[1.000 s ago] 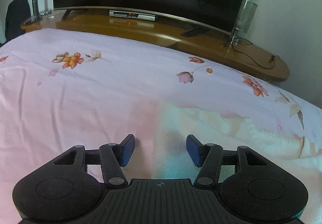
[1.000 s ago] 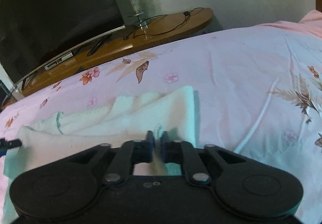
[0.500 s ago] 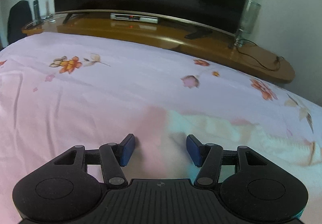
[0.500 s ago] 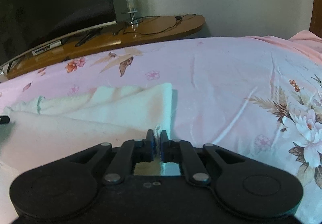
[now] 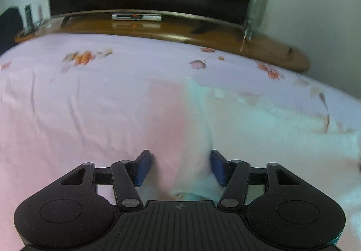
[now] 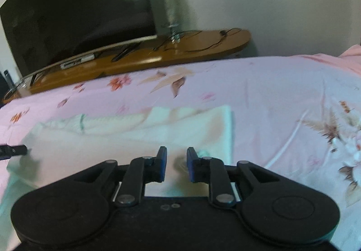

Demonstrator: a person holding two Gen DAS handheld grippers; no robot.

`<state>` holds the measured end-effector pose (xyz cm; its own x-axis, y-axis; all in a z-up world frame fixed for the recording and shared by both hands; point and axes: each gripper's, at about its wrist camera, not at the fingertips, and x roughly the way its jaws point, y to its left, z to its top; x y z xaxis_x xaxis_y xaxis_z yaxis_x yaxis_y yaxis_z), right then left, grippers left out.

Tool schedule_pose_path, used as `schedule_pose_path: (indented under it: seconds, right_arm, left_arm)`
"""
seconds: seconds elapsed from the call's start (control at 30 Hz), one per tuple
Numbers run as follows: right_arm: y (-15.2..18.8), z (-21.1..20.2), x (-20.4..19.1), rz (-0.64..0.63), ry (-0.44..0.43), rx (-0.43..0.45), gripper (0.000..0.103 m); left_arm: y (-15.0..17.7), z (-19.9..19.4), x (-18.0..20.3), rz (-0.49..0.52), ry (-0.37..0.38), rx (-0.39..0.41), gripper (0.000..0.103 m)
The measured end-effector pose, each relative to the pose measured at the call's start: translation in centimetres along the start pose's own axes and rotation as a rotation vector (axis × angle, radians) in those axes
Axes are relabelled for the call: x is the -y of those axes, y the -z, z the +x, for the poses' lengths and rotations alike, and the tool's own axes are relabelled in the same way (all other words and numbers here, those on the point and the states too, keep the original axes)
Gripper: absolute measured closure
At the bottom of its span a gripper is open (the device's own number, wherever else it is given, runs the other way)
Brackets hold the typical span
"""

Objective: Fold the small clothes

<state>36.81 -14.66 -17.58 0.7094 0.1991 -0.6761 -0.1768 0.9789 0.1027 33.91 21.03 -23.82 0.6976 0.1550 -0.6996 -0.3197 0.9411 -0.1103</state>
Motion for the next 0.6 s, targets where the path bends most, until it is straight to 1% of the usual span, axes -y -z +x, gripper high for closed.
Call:
schedule_pose_path:
  seconds: [0.03,0.07,0.17,0.2,0.23,0.27,0.3,0.33,0.37,0.4,0.43,0.47,0.53,0.57,0.6]
  right_arm:
    - [0.3,0.2,-0.1,-0.009,0.002,-0.015,0.085]
    - [0.8,0.6,-0.2,-0.024,0.011,-0.043,0.085]
    - [1.0,0.4,-0.2,-0.022,0.001,-0.052,0.085]
    - [0.8,0.0,-0.1,-0.006,-0.01,-0.047,0.085]
    - [0.7,-0.6,-0.1,0.003,-0.017,-0.021,0.085]
    - [0.7,-1.1,-0.2,-0.004,-0.005,0.005,0.085]
    - [0.9,-1.6,-0.1,-0.007,0.007,0.012,0.083]
    - [1.1,-1.5,0.1,-0.002,0.007,-0.004,0.082]
    - [1.5,-1.0,0.4,0.002,0.01,-0.04,0.084]
    - [1.9,-0.4,0.5,0.0,0.018,-0.068,0.084]
    - [2.1,-0.5,0.8,0.007,0.013,-0.054,0.085]
    - [1.9,-0.7,1.1,0.028,0.012,-0.06,0.085]
    - [1.6,-1.3,1.2,0.053,0.019,-0.06,0.086]
    - [1.6,-1.8,1.1,0.041,0.032,-0.043,0.085]
    - [1.8,-2.2,1.0,0.026,0.038,-0.033,0.085]
  left_arm:
    - [0.2,-0.1,-0.1,0.005,-0.025,0.006,0.022]
    - [0.4,-0.1,-0.3,0.013,-0.029,0.011,0.022]
    - [0.5,-0.8,-0.5,0.014,-0.036,0.007,0.022]
    - [0.5,-1.2,-0.5,0.009,-0.036,0.006,0.022]
    - [0.6,-1.9,-0.4,0.007,-0.034,0.015,0.022]
    - [0.7,-2.4,-0.2,0.016,-0.032,0.03,0.022]
    - [0.9,-2.8,0.1,0.035,-0.036,0.044,0.022]
    - [1.2,-2.7,0.3,0.054,-0.048,0.046,0.022]
    - [1.4,-1.9,0.2,0.057,-0.071,0.014,0.022]
    - [1.4,-1.6,-0.6,0.005,-0.051,-0.005,0.02]
    - [1.2,-1.7,-1.4,-0.068,-0.036,-0.015,0.02]
    - [1.0,-1.8,-1.6,-0.085,-0.038,-0.02,0.02]
    - [0.9,-2.6,-1.4,-0.056,-0.063,0.003,0.02]
    - [1.0,-2.9,-1.5,-0.047,-0.079,0.015,0.02]
    - [1.2,-2.8,-1.7,-0.05,-0.087,0.01,0.02]
